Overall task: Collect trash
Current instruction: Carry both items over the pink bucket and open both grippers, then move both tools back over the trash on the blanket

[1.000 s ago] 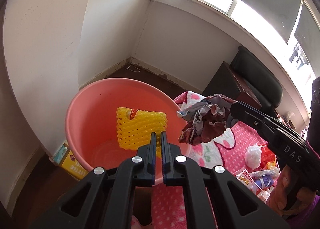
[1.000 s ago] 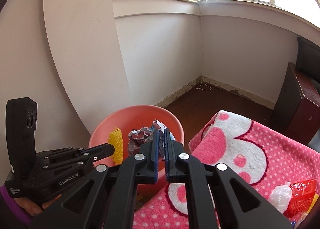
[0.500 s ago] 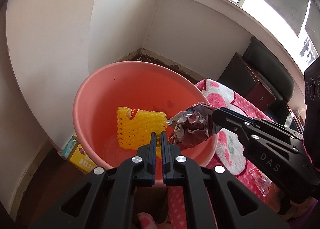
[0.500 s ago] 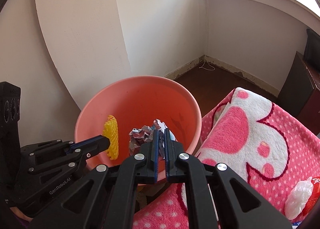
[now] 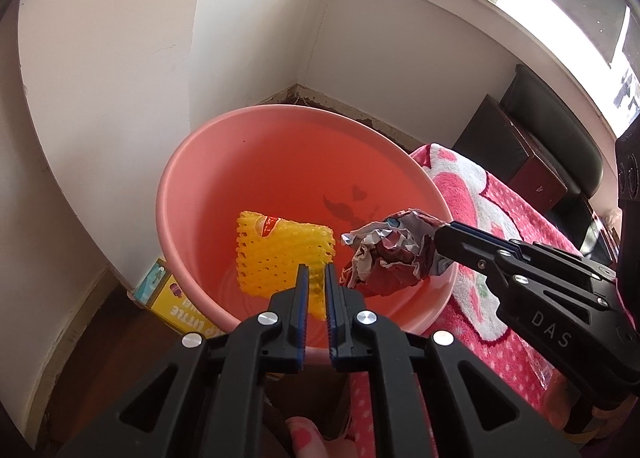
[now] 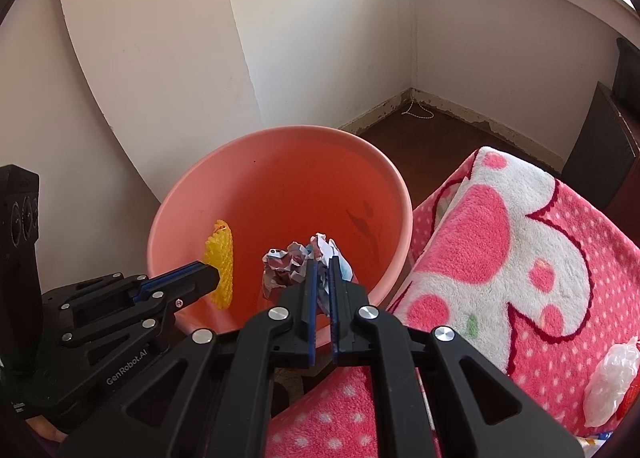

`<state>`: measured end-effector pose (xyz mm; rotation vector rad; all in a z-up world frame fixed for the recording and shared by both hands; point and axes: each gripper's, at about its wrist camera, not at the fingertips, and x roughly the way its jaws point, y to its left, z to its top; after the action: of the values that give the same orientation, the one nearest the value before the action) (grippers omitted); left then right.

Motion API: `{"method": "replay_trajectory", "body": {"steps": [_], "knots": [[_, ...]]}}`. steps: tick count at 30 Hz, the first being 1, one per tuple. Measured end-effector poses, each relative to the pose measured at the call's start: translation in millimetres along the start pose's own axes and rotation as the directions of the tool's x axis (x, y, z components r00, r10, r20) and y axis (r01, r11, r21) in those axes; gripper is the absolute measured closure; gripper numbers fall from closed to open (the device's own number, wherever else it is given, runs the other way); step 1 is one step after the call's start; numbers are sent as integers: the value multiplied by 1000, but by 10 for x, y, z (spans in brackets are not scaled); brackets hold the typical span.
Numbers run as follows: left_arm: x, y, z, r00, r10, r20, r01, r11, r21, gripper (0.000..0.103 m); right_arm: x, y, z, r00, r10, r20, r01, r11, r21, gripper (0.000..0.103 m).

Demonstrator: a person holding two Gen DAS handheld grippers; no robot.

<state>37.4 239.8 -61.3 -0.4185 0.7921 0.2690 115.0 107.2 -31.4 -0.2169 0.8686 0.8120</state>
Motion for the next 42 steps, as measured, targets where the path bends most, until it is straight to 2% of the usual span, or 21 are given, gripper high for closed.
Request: {"method": "replay_trajectory", "body": {"steps": [2,4,6,9,11,12,20,24,31,33,42], "knots": [[-9,12,1,1000,7,0,-7,1000,-9,89,6,-10,5,1000,6,0,-6,1000,4,97],[-23,36,1,1000,8,2,-8,1000,-17,77,11,-23,18,1000,14,1,-14,1000,10,97],[-42,50,3,1000,6,6,-6,1000,-23,71,12,-49,37,1000,22,7,-22,1000,12,97],[-67,58,18,1000,8,10,-7,1000,-25,70,-28,-68,57,999,23,28,-24,1000,17,91],[-88,48,29,1000,11,16,-11,1000,-20,70,-69,-76,65,999,26,43,-27,999,20,82],[-101,43,35,1000,11,20,-10,1000,-18,69,-90,-85,72,998,27,50,-28,999,22,81],[-274,-15,88,997,14,72,-13,1000,-14,68,-316,-185,81,993,30,110,-36,998,52,80],[-441,-137,129,991,-23,130,22,1000,6,68,-538,-247,50,986,14,164,-22,999,48,80],[-671,-506,161,974,-115,196,101,992,79,68,-1014,-487,-95,965,-54,256,37,997,73,80],[-704,-626,152,969,-145,199,127,987,100,65,-1143,-591,-166,957,-84,277,63,994,84,80],[-637,-1231,22,959,-249,133,218,952,214,61,-1625,-1149,-657,921,-261,287,213,959,189,80]]}}
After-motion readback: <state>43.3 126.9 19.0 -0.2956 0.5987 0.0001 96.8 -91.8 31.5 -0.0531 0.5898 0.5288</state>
